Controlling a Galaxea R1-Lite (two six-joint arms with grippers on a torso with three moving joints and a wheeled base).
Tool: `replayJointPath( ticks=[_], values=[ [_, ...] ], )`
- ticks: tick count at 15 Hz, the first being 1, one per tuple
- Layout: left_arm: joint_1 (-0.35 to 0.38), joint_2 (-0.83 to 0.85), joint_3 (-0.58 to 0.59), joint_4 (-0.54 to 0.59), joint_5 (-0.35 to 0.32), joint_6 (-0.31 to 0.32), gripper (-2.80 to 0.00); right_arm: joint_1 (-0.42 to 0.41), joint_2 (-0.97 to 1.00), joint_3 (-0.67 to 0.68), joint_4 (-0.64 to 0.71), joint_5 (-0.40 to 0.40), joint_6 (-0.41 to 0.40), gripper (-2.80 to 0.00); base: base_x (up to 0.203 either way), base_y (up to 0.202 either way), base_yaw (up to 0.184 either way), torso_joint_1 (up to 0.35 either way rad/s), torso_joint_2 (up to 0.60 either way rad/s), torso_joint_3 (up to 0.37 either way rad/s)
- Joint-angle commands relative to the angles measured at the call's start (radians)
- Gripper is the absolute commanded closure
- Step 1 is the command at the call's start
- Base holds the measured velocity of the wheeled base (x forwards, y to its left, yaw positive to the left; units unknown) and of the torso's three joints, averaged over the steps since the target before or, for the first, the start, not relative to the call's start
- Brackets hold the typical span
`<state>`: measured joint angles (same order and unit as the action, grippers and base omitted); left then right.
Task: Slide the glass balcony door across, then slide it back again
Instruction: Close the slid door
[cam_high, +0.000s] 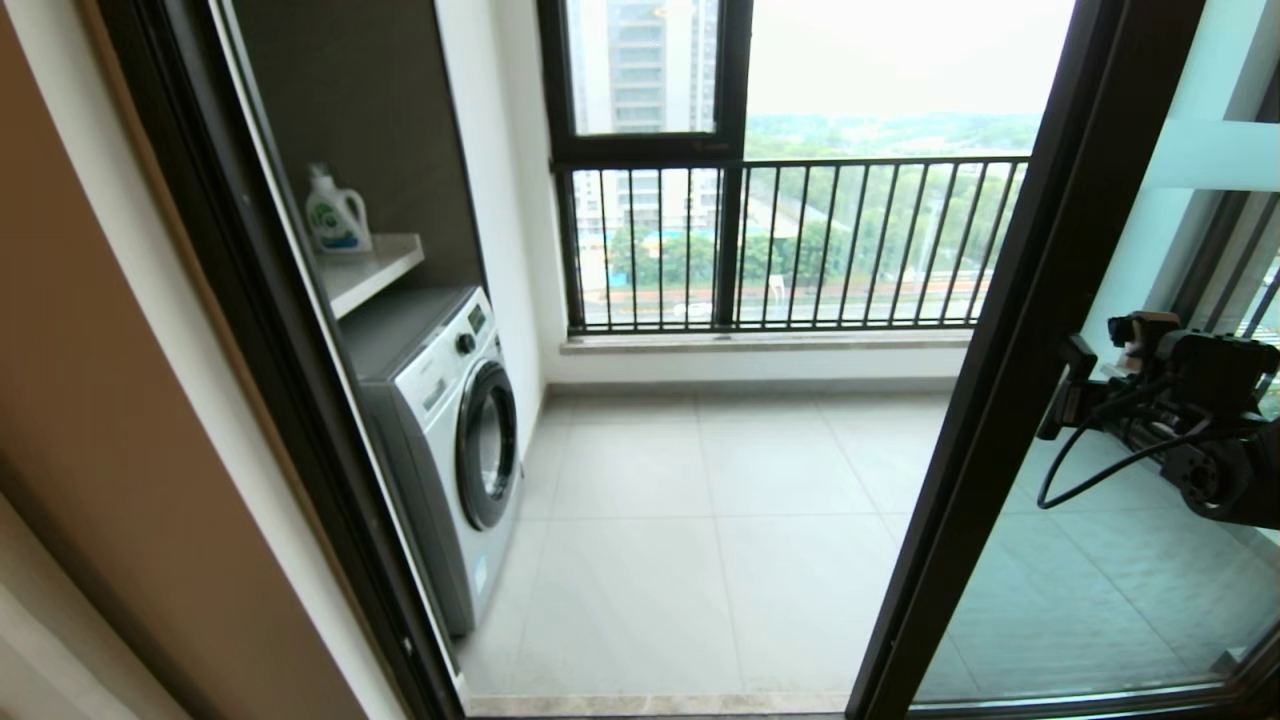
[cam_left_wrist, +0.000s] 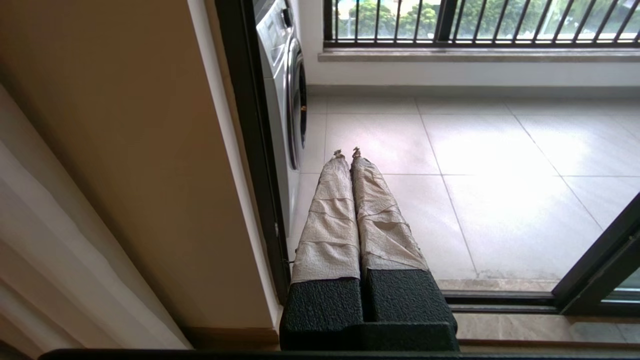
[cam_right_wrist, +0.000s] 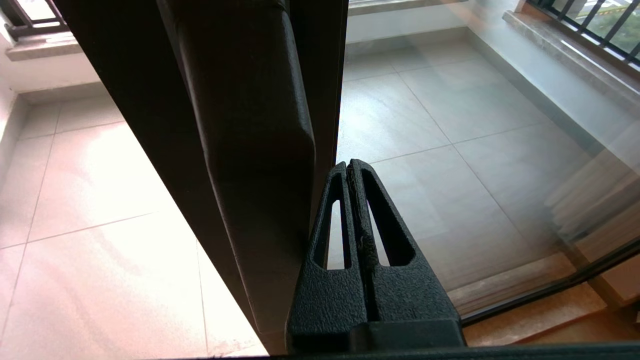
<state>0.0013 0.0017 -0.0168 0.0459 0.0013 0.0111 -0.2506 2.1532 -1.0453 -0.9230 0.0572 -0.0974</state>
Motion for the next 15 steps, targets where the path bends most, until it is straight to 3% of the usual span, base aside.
replayJointPath(
  ticks=[1,15],
  values=[
    [0.0,0.001,0.0,0.0,0.0,0.0,0.0,0.01,-0.004,-0.001,-0.01,0.006,-0.001,0.0,0.0,0.0,0.0,0.0,0.0,0.0],
    [0.0,0.001,0.0,0.0,0.0,0.0,0.0,0.14,-0.024,0.042,-0.037,-0.06,-0.001,0.0,0.0,0.0,0.0,0.0,0.0,0.0]
  ],
)
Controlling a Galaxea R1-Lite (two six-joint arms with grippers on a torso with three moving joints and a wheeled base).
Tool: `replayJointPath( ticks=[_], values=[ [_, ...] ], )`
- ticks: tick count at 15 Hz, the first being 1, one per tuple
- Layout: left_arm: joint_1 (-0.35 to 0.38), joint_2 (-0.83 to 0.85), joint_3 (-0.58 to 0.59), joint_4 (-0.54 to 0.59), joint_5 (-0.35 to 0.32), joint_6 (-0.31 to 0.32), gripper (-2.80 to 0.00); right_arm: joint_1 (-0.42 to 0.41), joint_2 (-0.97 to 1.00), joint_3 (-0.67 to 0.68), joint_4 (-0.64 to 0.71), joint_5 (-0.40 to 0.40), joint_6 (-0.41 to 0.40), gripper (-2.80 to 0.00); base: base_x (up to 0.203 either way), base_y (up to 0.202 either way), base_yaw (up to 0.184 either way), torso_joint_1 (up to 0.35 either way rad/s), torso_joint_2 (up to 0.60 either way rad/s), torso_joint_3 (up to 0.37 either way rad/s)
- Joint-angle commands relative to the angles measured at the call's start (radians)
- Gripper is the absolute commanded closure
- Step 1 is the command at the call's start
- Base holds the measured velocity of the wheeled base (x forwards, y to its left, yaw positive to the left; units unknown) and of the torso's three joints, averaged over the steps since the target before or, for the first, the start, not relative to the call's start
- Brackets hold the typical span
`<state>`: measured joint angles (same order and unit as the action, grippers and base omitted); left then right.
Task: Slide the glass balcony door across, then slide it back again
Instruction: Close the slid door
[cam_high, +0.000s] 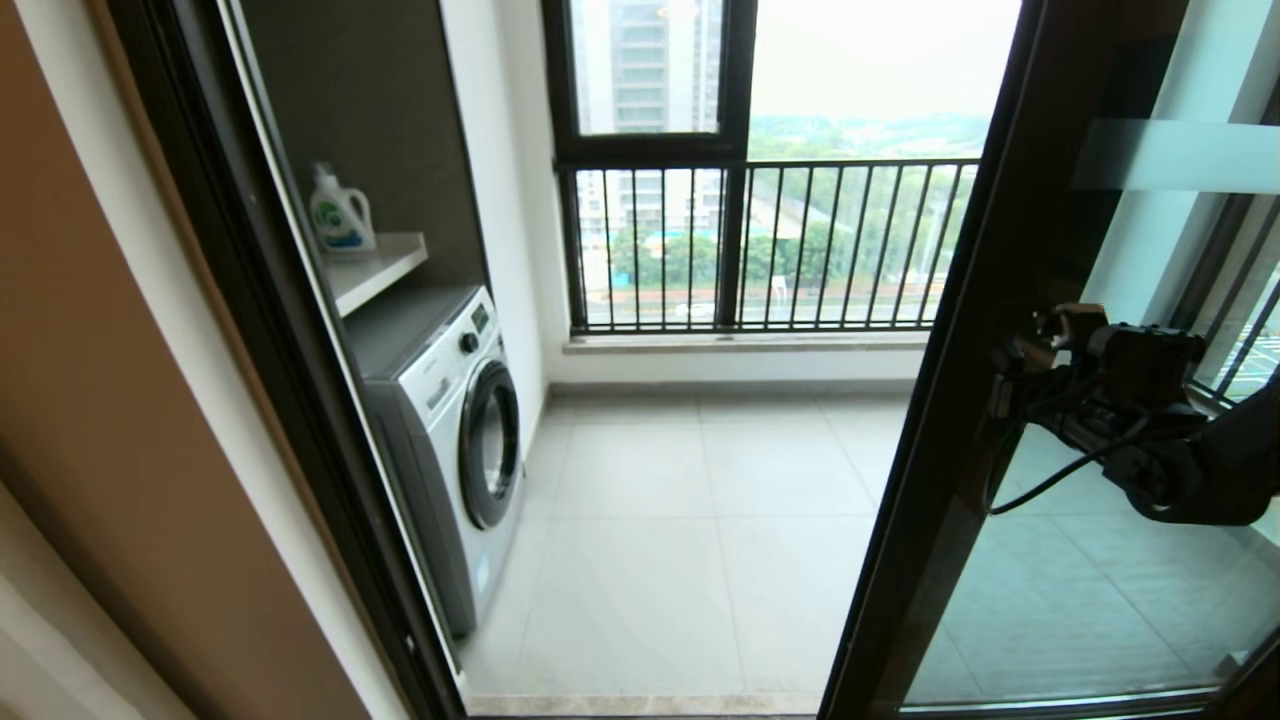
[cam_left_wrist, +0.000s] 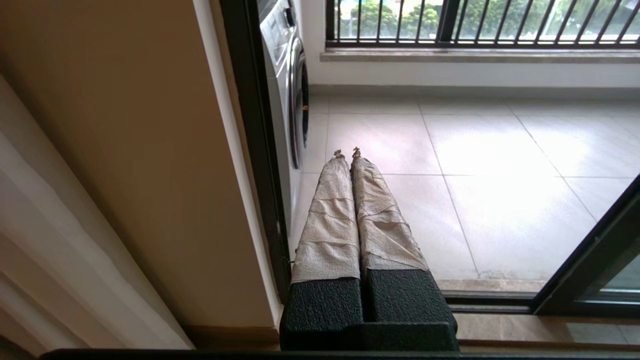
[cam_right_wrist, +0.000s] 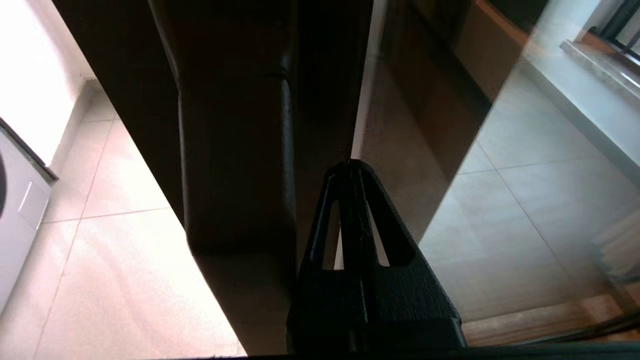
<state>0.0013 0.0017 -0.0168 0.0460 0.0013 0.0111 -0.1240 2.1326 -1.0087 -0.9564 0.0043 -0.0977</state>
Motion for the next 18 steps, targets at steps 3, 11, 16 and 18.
replayJointPath(
  ticks=[3,11,16,18],
  values=[
    [0.0,0.001,0.0,0.0,0.0,0.0,0.0,0.048,-0.003,0.007,-0.005,-0.031,-0.001,0.0,0.0,0.0,0.0,0.0,0.0,0.0],
    [0.0,0.001,0.0,0.0,0.0,0.0,0.0,0.183,0.0,0.003,-0.005,-0.09,0.0,0.0,0.0,0.0,0.0,0.0,0.0,0.0],
    [0.0,0.0,0.0,0.0,0.0,0.0,0.0,0.266,0.004,-0.006,-0.005,-0.134,0.0,0.0,0.0,0.0,0.0,0.0,0.0,0.0],
    [0.0,0.0,0.0,0.0,0.0,0.0,0.0,0.288,0.006,-0.014,-0.005,-0.149,0.001,0.0,0.0,0.0,0.0,0.0,0.0,0.0]
  ],
)
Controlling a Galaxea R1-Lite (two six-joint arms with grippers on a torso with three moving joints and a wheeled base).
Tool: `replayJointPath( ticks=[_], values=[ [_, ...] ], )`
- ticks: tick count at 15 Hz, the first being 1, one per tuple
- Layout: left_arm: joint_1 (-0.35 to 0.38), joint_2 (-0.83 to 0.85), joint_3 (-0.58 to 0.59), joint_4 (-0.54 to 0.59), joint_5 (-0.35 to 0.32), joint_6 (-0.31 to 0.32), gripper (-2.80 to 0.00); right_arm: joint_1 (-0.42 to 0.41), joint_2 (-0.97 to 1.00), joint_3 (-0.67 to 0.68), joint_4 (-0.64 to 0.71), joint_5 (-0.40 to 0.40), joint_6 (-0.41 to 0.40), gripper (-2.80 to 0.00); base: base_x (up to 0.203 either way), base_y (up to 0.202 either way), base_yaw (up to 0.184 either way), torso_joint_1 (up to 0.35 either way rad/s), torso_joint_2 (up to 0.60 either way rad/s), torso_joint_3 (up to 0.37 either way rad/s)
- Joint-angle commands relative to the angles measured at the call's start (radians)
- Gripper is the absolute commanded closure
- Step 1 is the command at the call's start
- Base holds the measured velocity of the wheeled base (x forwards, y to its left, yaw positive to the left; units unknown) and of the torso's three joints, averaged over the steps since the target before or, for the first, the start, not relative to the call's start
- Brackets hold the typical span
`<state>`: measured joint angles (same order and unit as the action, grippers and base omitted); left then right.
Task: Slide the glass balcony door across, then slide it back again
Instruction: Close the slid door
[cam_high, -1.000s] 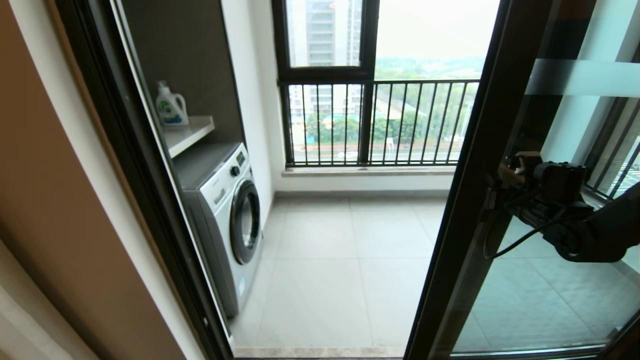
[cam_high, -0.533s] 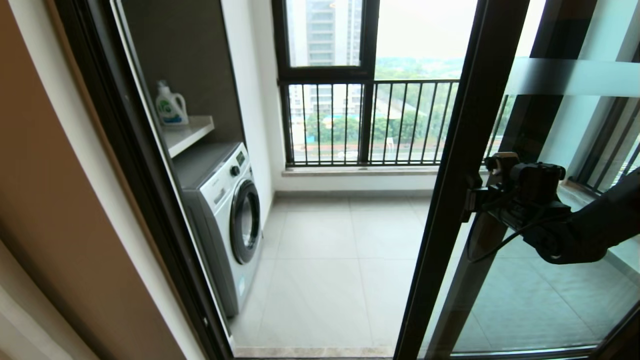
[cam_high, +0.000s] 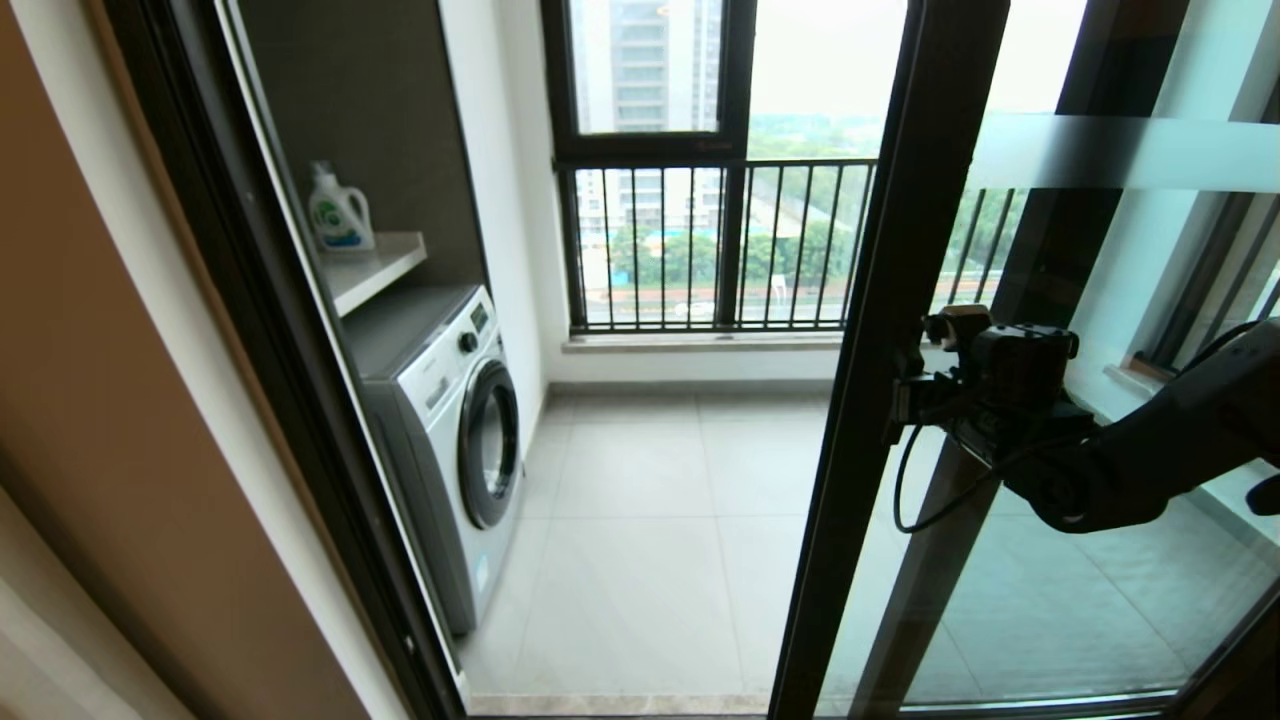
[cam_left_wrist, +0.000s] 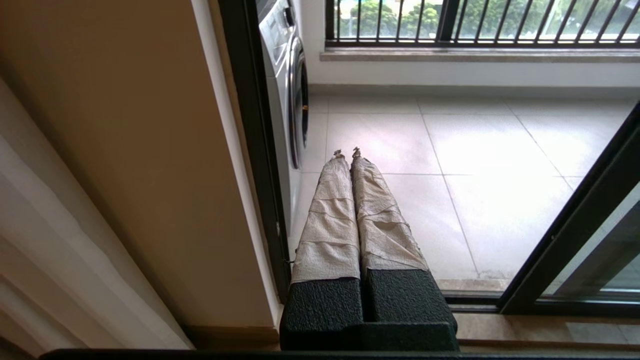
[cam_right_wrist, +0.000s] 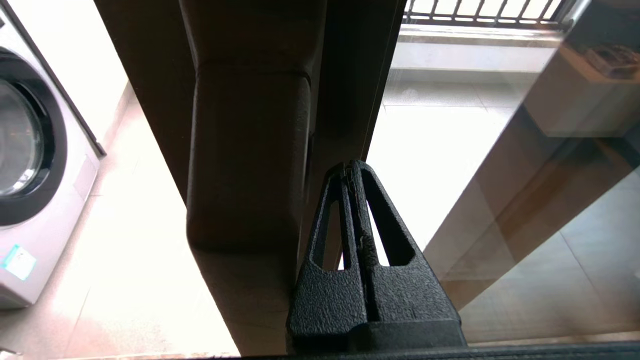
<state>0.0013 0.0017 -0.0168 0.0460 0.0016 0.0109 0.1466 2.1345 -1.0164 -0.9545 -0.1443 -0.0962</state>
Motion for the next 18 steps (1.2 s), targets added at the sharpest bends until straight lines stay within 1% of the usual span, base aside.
replayJointPath(
  ticks=[1,5,7,9,11,18],
  values=[
    [0.0,0.001,0.0,0.0,0.0,0.0,0.0,0.029,0.005,-0.008,-0.007,-0.001,-0.001,0.0,0.0,0.0,0.0,0.0,0.0,0.0],
    [0.0,0.0,0.0,0.0,0.0,0.0,0.0,0.076,0.019,-0.014,-0.007,-0.03,0.0,0.0,0.0,0.0,0.0,0.0,0.0,0.0],
    [0.0,0.0,0.0,0.0,0.0,0.0,0.0,0.097,0.025,-0.02,-0.007,-0.032,0.0,0.0,0.0,0.0,0.0,0.0,0.0,0.0],
    [0.0,0.001,0.0,0.0,0.0,0.0,0.0,0.126,0.041,-0.044,-0.006,-0.042,0.001,0.0,0.0,0.0,0.0,0.0,0.0,0.0],
    [0.0,0.001,0.0,0.0,0.0,0.0,0.0,0.16,0.063,-0.078,-0.007,-0.082,0.004,0.0,0.0,0.0,0.0,0.0,0.0,0.0],
    [0.0,0.0,0.0,0.0,0.0,0.0,0.0,0.255,0.098,-0.14,-0.001,-0.107,0.004,0.0,0.0,0.0,0.0,0.0,0.0,0.0]
  ],
)
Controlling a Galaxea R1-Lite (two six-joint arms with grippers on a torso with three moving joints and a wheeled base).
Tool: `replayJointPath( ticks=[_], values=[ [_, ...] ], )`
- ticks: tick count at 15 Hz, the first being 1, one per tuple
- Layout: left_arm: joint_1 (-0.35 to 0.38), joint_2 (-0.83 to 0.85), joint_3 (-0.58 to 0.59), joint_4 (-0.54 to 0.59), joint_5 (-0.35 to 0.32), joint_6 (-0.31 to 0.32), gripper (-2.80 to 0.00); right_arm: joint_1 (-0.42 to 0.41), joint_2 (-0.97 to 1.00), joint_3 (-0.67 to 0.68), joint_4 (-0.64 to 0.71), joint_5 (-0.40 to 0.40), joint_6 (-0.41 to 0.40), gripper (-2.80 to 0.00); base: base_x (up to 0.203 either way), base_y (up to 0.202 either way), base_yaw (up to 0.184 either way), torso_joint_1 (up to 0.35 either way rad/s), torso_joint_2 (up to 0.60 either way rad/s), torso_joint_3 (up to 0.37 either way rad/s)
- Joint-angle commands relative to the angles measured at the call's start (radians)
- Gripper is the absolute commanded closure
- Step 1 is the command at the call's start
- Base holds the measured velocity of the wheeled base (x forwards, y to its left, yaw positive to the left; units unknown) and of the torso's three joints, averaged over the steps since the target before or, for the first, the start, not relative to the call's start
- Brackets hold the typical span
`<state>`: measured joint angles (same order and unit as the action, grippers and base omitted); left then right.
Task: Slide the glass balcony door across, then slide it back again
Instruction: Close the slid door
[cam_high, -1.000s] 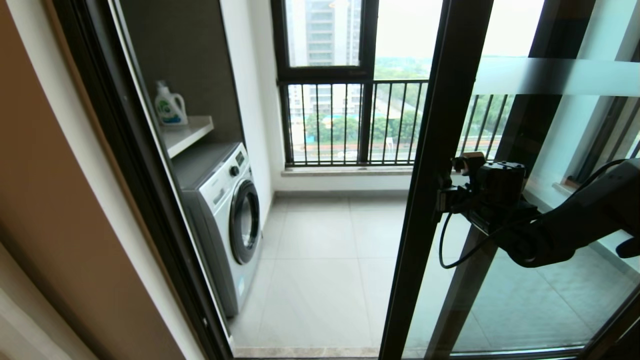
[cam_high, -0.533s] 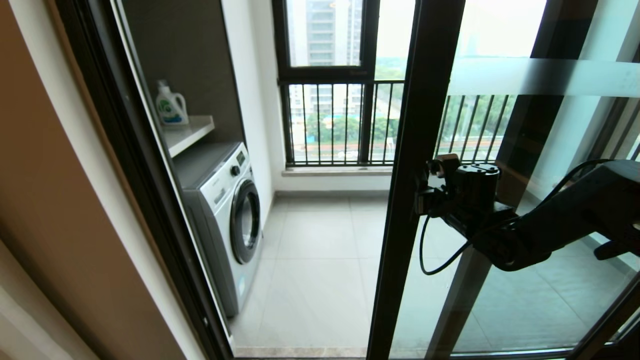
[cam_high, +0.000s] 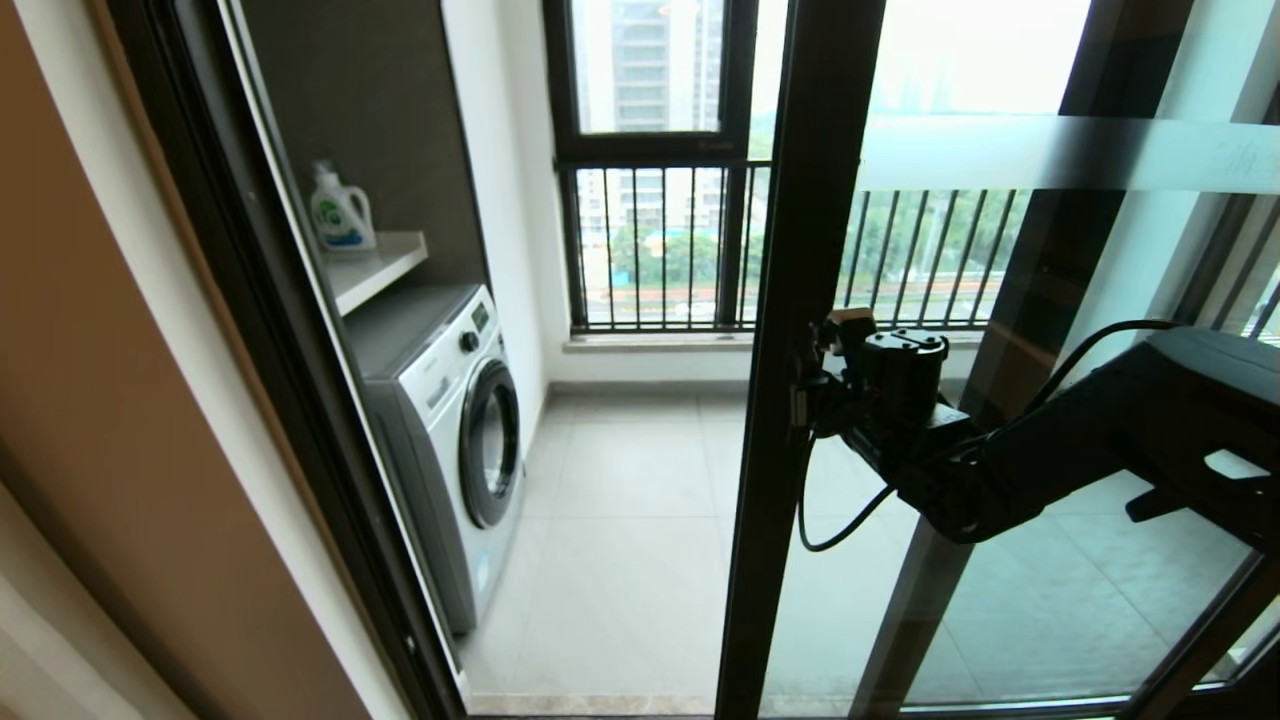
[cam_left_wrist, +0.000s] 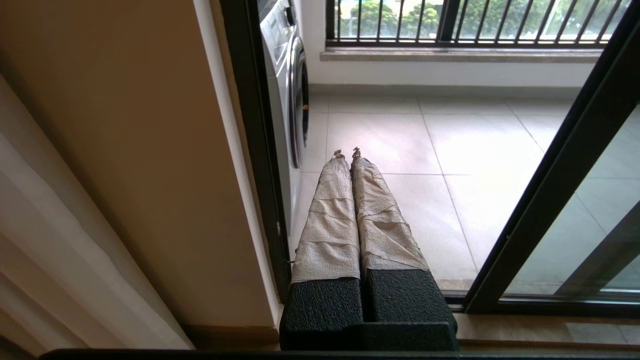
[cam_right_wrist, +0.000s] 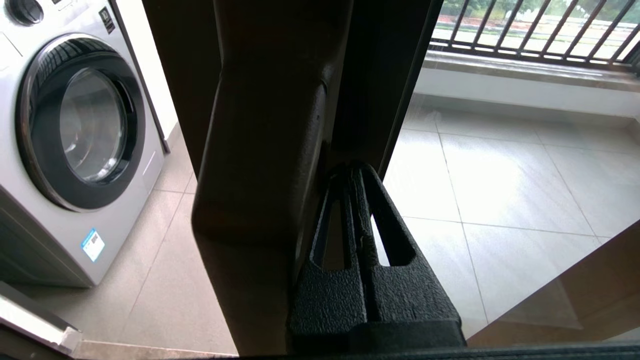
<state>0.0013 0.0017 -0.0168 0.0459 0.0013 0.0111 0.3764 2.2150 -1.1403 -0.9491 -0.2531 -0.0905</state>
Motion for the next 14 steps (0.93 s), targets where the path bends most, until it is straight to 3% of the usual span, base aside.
replayJointPath(
  ticks=[1,14],
  values=[
    [0.0,0.0,0.0,0.0,0.0,0.0,0.0,0.037,0.02,-0.023,-0.007,0.002,-0.002,0.0,0.0,0.0,0.0,0.0,0.0,0.0],
    [0.0,0.0,0.0,0.0,0.0,0.0,0.0,0.166,0.1,-0.143,-0.008,-0.003,0.0,0.0,0.0,0.0,0.0,0.0,0.0,0.0]
  ],
)
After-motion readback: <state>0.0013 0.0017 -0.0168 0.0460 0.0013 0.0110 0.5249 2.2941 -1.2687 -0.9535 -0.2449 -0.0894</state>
